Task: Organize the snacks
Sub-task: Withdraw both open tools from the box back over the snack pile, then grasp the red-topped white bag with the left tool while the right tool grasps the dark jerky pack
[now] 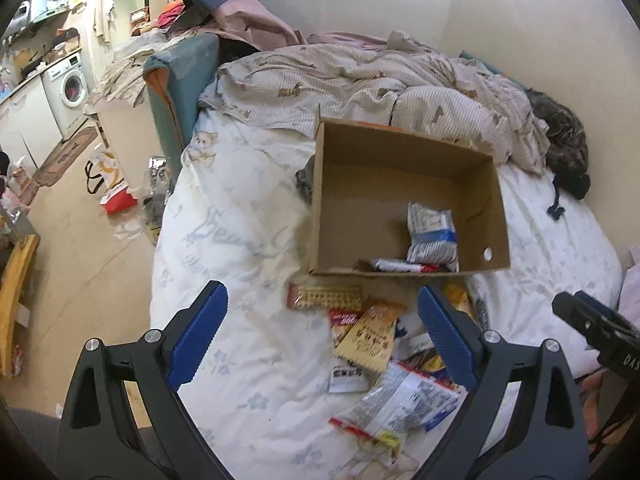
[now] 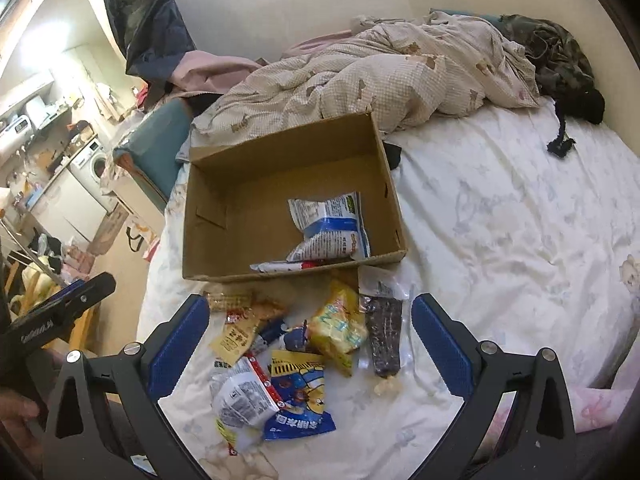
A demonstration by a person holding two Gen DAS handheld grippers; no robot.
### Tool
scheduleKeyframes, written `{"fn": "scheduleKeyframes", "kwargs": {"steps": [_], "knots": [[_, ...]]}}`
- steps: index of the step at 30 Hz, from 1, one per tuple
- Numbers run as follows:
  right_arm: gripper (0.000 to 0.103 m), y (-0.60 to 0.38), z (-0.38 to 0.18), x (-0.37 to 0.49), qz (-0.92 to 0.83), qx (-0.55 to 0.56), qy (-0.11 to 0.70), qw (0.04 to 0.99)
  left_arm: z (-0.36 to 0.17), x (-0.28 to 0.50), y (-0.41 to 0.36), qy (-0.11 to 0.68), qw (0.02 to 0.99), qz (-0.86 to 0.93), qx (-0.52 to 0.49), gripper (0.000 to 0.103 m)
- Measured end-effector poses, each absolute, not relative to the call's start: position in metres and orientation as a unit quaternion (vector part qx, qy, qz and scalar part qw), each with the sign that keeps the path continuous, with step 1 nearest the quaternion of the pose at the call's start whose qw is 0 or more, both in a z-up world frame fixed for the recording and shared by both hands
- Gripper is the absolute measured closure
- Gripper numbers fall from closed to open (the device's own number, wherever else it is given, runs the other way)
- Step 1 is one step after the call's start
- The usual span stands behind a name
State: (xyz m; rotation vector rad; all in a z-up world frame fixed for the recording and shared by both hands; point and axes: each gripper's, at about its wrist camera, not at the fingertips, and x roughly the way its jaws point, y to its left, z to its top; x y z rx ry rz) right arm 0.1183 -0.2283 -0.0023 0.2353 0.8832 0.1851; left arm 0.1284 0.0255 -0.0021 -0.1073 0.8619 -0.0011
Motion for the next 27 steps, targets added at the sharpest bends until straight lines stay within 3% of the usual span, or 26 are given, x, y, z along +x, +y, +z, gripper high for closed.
{"fn": "scheduleKeyframes", "kwargs": {"steps": [11, 20, 27], "knots": [[0.0, -0.227, -0.012, 0.121, 0.07, 0.099, 0.446, 0.887, -0.049, 0.125, 0.022, 0.507, 0.859, -0.001, -0.07, 0.009], [0.0, -0.256, -0.018, 0.12, 0.044, 0.144, 0.455, 0.878, -0.112, 0.127, -0.044, 0.621, 0.774, -0.123, 0.003, 0.009], [0.0, -0.279, -0.031, 0.124, 0.04, 0.192, 0.477, 0.857, -0.145, 0.127, -0.066, 0.651, 0.744, -0.14, 0.042, 0.014]]}}
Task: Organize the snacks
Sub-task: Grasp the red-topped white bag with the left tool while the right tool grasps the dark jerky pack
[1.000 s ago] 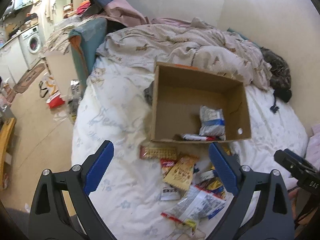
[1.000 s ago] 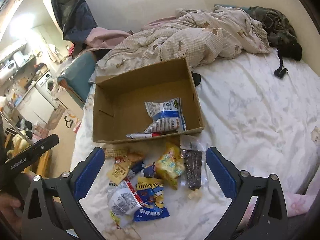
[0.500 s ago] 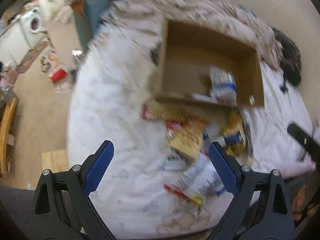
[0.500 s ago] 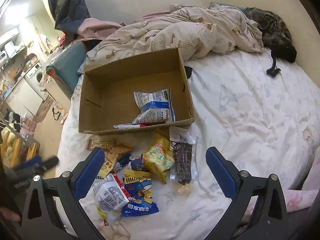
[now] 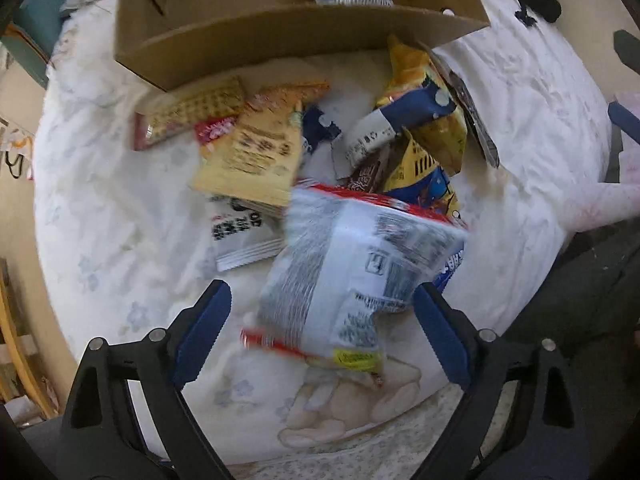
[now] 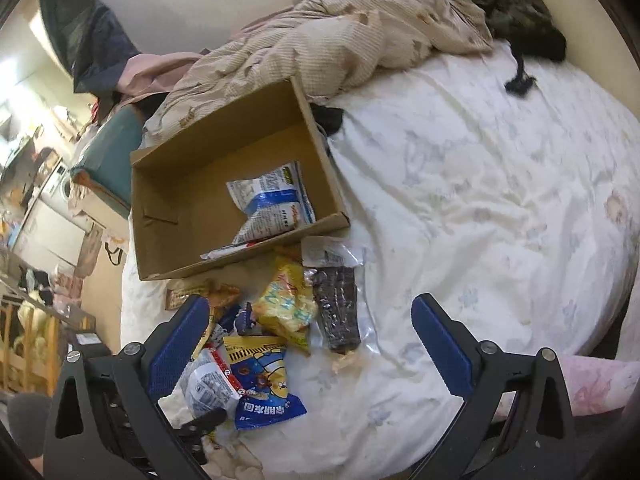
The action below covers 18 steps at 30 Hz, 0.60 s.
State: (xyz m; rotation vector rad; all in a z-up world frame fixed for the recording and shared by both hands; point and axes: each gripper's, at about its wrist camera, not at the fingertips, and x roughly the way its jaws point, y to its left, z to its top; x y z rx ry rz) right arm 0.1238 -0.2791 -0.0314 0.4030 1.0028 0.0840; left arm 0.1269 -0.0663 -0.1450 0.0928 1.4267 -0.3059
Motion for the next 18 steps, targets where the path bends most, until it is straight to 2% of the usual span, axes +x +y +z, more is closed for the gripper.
{"fn": "scheduleKeyframes", "kwargs": {"steps": [2, 4, 5, 7, 11, 18], "knots": [[0.0, -0.28, -0.034, 0.125, 0.037, 0.195, 0.482, 0.854, -0.15, 0.129, -0.066, 0.658, 0.739, -0.141, 0.037, 0.021], [0.0, -0.28, -0.033, 0.126, 0.035, 0.197, 0.479, 0.855, -0.153, 0.13, -0.065, 0.665, 0.732, -0.146, 0.025, 0.037], [0.0, -0.28, -0.033, 0.127, 0.035, 0.197, 0.477, 0.856, -0.153, 0.131, -0.065, 0.668, 0.729, -0.145, 0.024, 0.041], [0.0, -0.28, -0.032, 0.127, 0.034, 0.197, 0.475, 0.857, -0.15, 0.128, -0.065, 0.668, 0.729, -0.148, 0.028, 0.06], [0.0, -0.279, -0.034, 0.127, 0.04, 0.203, 0.479, 0.853, -0.138, 0.121, -0.055, 0.67, 0.727, -0.153, 0.007, 0.07], [0.001, -0.286, -0.039, 0.128, 0.044, 0.233, 0.489, 0.84, -0.086, 0.104, -0.031, 0.622, 0.767, -0.155, -0.008, 0.072]]}}
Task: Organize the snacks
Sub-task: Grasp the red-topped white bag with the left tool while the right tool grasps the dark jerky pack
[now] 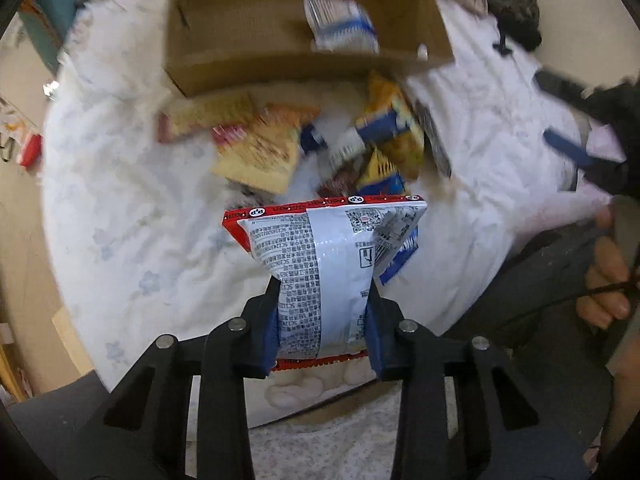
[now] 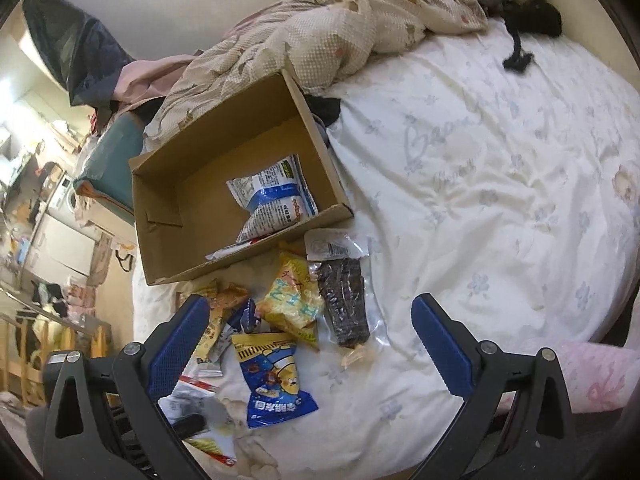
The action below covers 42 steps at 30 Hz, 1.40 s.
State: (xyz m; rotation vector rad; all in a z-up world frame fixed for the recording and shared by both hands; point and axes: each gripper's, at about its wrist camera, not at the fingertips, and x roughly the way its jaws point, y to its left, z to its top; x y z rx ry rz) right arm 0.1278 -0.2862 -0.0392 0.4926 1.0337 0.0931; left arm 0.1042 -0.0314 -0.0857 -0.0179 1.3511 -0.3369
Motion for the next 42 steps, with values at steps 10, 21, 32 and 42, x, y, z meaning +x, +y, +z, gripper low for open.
{"fn": "scheduleKeyframes", "kwargs": {"steps": [10, 21, 32, 42], "knots": [[0.019, -0.28, -0.106, 0.183, 0.038, 0.192, 0.628, 0.753, -0.06, 0.124, 0.002, 0.568, 0.819, -0.068, -0.047, 0.072], [0.032, -0.219, -0.139, 0.18, 0.019, -0.024, 0.671, 0.741, -0.058, 0.126, 0.002, 0.568, 0.817, -0.075, -0.064, 0.072], [0.045, -0.257, -0.122, 0.198, -0.039, 0.023, 0.642, 0.765, -0.058, 0.128, -0.001, 0.568, 0.816, -0.079, -0.073, 0.072], [0.091, -0.248, -0.149, 0.212, -0.013, 0.031, 0.663, 0.748, -0.063, 0.13, 0.004, 0.573, 0.814, -0.067, -0.071, 0.072]]}}
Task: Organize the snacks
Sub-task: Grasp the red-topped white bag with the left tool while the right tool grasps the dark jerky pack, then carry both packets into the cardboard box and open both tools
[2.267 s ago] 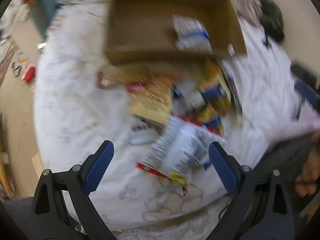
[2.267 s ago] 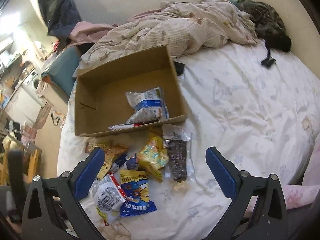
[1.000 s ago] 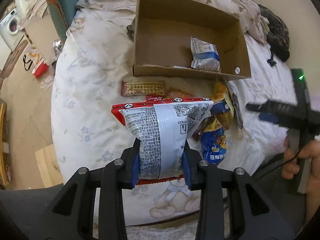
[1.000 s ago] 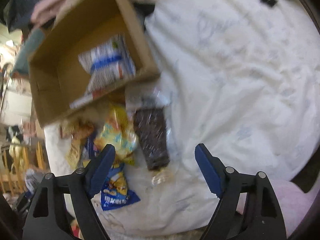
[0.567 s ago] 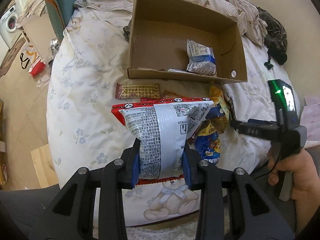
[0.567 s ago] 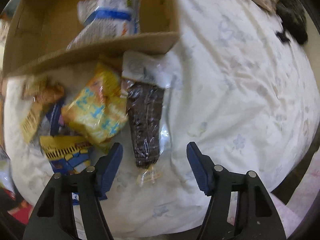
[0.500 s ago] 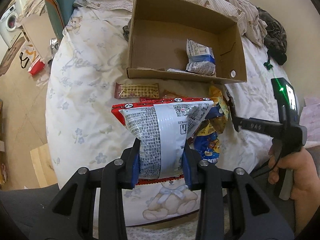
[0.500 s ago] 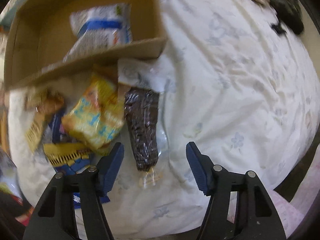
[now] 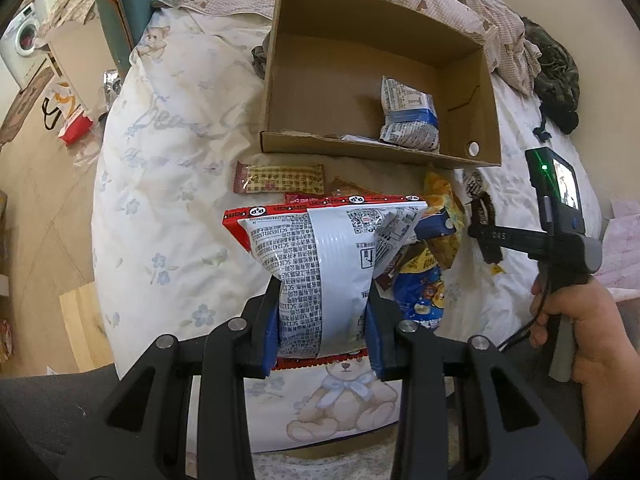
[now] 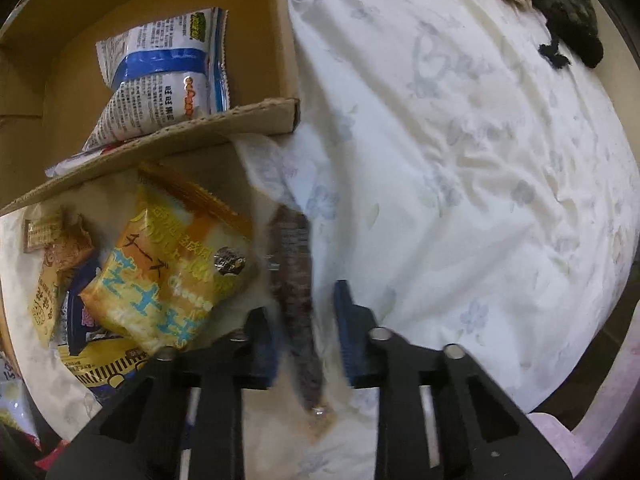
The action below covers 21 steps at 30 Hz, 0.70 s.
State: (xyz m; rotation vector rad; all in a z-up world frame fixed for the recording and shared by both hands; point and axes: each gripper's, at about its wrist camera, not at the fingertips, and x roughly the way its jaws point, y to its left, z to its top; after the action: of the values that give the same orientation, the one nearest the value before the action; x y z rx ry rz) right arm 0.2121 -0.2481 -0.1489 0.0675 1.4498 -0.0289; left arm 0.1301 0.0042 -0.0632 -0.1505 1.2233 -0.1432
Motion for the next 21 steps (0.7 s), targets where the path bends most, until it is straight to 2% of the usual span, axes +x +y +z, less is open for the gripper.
{"fn": "scheduleKeyframes", "kwargs": {"steps": [7, 11, 17, 21], "knots": [[0.091, -0.242, -0.119, 0.173, 0.027, 0.051, 0.644, 0.763, -0.072, 0.136, 0.002, 0.577, 0.813, -0.048, -0.059, 0.072], [0.091, -0.255, -0.091, 0.147, 0.067, 0.136, 0.622, 0.768, -0.069, 0.135, 0.004, 0.566, 0.822, -0.037, -0.052, 0.072], [0.091, -0.249, -0.025, 0.114, 0.135, 0.181, 0.527, 0.82, -0.071, 0.133, 0.016, 0.552, 0.832, -0.011, -0.058, 0.072], [0.091, -0.249, -0.008, 0.107, 0.166, 0.214, 0.476, 0.836, -0.074, 0.131, 0.03, 0.548, 0.834, 0.028, -0.055, 0.072]]}}
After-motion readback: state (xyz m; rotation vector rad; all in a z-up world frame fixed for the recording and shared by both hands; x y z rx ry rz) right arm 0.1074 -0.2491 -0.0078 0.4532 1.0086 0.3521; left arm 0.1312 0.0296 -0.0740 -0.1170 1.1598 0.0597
